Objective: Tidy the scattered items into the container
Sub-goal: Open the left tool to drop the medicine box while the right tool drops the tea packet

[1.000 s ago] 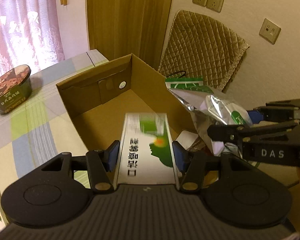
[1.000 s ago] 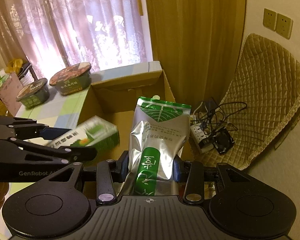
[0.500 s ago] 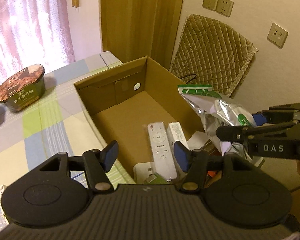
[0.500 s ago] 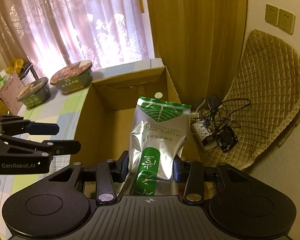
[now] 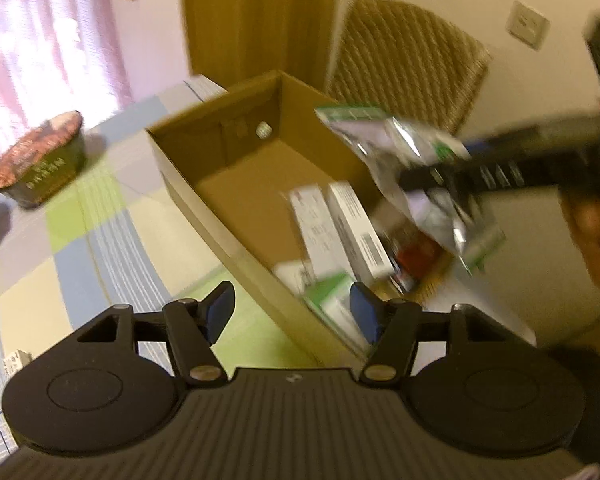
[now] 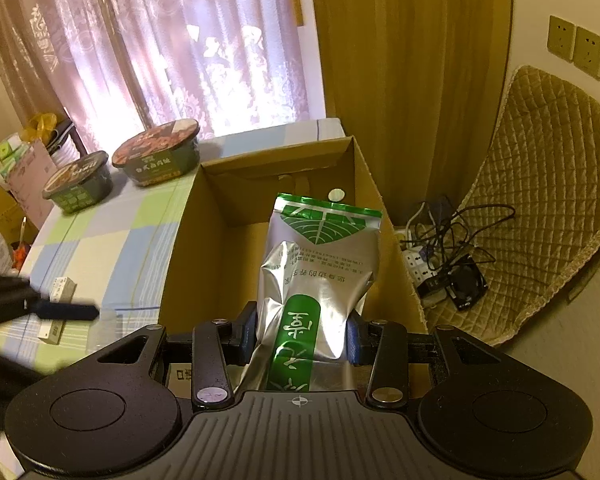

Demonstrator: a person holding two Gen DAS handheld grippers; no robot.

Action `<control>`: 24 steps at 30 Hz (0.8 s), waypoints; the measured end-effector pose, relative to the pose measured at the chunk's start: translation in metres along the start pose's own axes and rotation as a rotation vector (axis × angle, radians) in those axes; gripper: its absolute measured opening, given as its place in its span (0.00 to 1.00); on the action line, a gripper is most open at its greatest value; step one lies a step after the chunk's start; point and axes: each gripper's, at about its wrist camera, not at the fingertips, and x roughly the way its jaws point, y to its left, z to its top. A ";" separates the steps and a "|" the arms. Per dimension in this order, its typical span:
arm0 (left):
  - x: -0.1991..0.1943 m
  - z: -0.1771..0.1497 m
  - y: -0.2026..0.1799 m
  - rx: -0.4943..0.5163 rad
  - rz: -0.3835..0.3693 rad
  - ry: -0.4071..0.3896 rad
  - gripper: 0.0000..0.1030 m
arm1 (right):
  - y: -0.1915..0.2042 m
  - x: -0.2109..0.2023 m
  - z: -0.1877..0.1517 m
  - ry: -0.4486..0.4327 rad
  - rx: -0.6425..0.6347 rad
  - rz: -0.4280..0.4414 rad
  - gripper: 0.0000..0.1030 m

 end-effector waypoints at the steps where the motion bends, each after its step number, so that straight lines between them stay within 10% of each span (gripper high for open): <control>1: 0.001 -0.003 -0.003 0.022 -0.008 0.015 0.57 | 0.000 0.000 0.000 0.000 -0.001 0.000 0.43; 24: 0.023 -0.013 -0.030 0.240 -0.046 0.079 0.63 | -0.002 0.012 0.002 0.003 0.006 -0.003 0.43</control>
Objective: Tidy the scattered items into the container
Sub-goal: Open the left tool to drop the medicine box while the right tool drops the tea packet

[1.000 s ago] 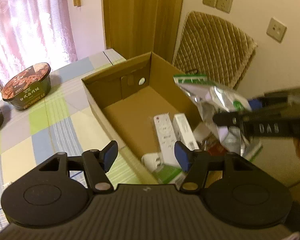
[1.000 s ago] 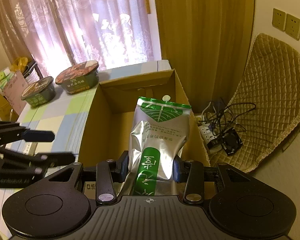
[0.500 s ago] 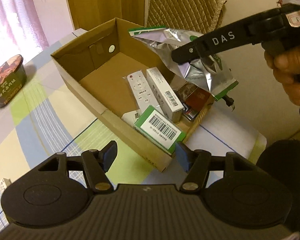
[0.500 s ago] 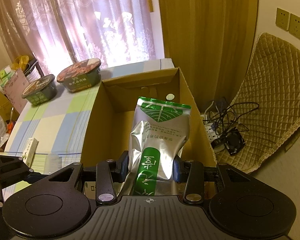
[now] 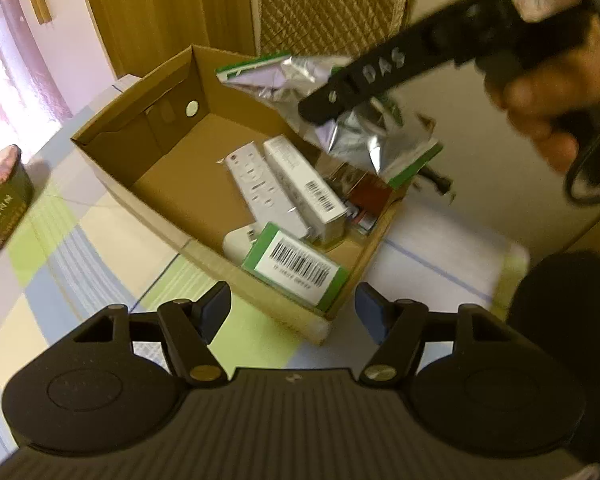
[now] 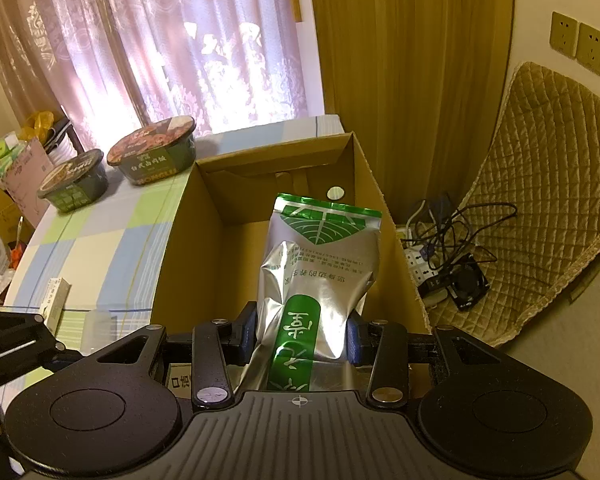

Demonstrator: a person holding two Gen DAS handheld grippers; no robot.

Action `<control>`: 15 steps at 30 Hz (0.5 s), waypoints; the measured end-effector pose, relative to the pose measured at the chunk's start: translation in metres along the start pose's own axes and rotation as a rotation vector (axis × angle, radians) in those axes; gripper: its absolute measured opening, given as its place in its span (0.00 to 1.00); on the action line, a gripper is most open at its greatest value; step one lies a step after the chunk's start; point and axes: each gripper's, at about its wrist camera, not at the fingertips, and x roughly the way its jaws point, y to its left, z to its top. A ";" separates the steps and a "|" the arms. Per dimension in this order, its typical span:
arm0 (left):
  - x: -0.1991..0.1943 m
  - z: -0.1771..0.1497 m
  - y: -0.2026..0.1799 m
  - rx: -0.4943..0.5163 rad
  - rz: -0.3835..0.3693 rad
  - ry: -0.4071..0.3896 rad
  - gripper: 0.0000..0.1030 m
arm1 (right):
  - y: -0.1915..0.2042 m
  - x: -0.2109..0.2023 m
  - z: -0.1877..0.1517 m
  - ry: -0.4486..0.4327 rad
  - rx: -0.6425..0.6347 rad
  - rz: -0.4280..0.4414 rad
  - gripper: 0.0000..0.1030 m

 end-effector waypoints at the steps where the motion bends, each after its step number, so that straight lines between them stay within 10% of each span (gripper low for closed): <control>1: 0.002 0.000 0.000 0.000 0.010 0.001 0.65 | 0.000 0.000 0.000 -0.001 0.003 0.001 0.43; 15: 0.015 0.022 0.034 -0.098 0.055 -0.110 0.65 | -0.004 0.006 0.001 -0.006 0.013 -0.005 0.43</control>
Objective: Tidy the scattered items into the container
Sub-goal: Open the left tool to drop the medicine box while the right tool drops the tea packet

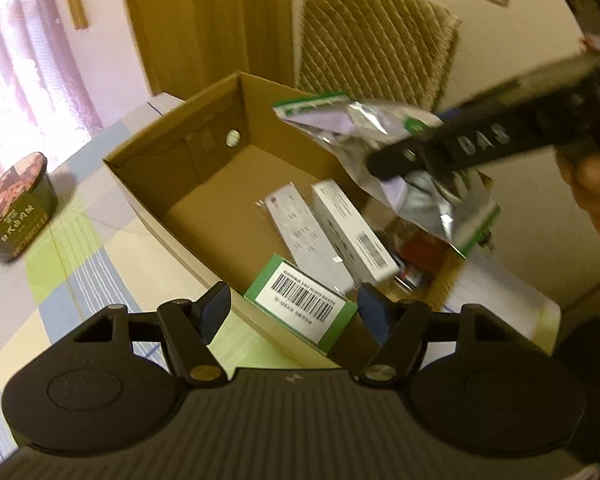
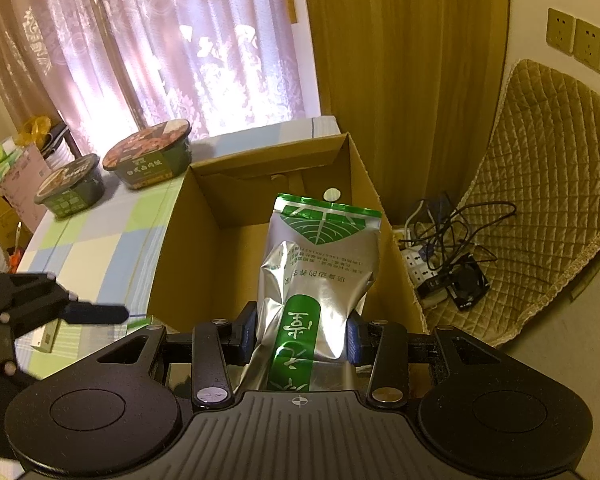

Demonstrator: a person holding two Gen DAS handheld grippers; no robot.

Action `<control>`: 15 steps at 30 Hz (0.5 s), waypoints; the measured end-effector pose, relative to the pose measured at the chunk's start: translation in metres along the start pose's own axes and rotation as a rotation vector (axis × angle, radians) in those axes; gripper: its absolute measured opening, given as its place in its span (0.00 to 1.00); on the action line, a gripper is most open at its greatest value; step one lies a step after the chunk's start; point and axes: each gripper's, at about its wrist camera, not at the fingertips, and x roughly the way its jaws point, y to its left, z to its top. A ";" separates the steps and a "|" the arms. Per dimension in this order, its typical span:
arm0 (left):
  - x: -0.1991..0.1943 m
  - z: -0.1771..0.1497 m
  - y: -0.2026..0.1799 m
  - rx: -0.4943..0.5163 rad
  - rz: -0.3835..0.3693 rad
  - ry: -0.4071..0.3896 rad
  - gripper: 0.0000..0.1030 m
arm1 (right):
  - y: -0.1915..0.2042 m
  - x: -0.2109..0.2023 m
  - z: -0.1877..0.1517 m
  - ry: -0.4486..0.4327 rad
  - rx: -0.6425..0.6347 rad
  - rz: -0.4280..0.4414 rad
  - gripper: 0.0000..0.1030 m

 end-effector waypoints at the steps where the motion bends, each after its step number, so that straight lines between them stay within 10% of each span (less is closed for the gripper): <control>1: 0.001 0.002 0.002 -0.004 0.013 -0.012 0.64 | 0.000 0.000 0.000 0.000 0.001 0.001 0.43; 7: 0.005 0.012 0.021 -0.031 0.081 -0.068 0.63 | -0.001 0.004 0.001 -0.001 -0.001 0.007 0.43; 15: -0.017 0.001 0.026 -0.036 -0.018 -0.050 0.59 | 0.003 0.009 -0.002 0.006 -0.004 0.026 0.43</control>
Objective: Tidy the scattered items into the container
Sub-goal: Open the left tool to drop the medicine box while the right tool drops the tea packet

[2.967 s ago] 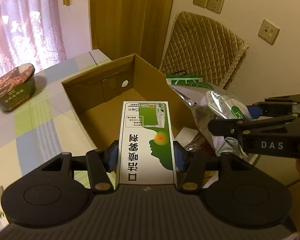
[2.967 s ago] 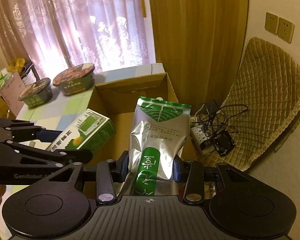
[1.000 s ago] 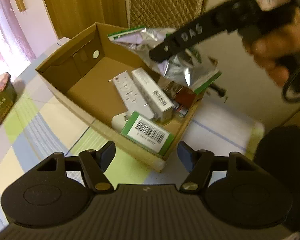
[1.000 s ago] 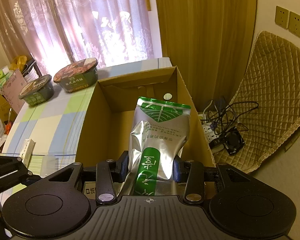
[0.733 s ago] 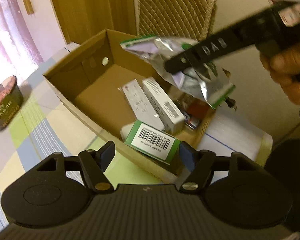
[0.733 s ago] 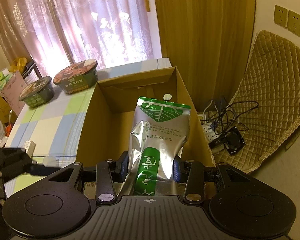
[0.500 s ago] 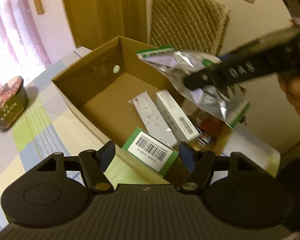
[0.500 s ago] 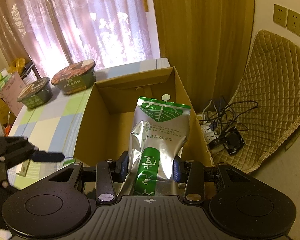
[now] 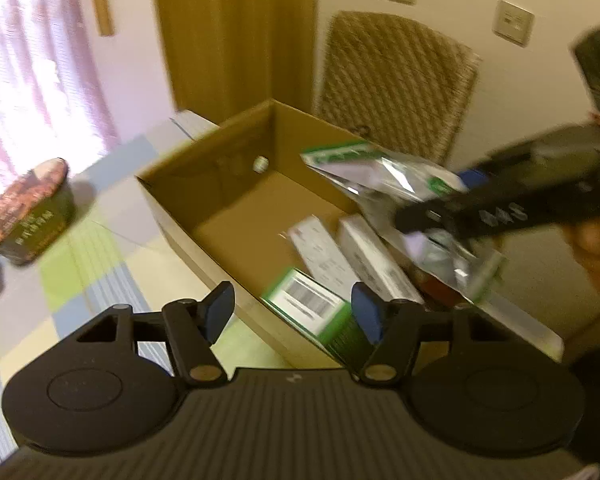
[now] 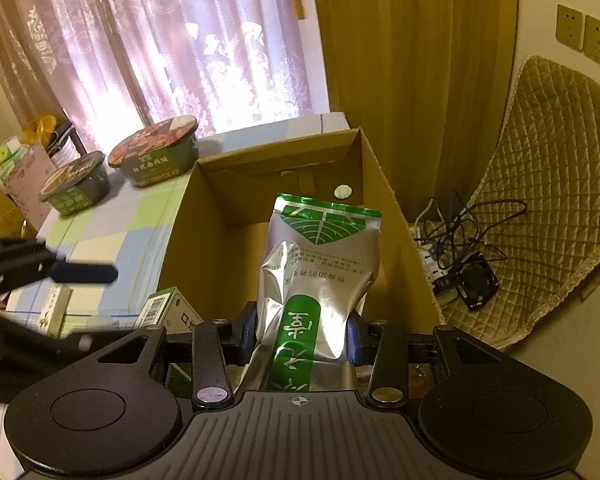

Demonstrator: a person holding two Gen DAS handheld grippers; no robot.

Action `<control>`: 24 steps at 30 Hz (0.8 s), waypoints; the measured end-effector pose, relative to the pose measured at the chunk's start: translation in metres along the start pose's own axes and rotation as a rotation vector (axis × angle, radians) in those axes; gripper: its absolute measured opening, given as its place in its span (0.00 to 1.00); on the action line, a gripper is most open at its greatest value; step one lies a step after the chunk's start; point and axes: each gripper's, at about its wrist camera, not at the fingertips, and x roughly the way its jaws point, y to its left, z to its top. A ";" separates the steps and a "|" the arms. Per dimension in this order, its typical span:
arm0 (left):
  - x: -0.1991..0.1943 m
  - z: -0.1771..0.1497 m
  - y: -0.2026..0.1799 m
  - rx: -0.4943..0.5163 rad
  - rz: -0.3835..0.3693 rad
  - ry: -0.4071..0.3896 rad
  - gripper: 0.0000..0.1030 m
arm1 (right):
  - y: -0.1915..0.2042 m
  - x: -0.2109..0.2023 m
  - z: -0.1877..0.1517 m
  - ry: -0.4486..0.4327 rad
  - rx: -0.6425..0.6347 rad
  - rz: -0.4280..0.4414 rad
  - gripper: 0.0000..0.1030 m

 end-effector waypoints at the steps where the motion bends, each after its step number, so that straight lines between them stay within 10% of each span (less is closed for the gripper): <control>1: 0.000 -0.003 -0.004 0.020 -0.008 0.016 0.59 | 0.001 0.001 0.000 0.002 0.000 0.003 0.43; 12: 0.017 -0.005 0.006 -0.014 0.163 -0.012 0.59 | 0.002 0.004 0.001 0.007 0.003 -0.001 0.43; 24: 0.026 -0.005 0.013 -0.057 0.136 -0.004 0.59 | 0.002 0.011 0.000 0.020 0.005 0.008 0.43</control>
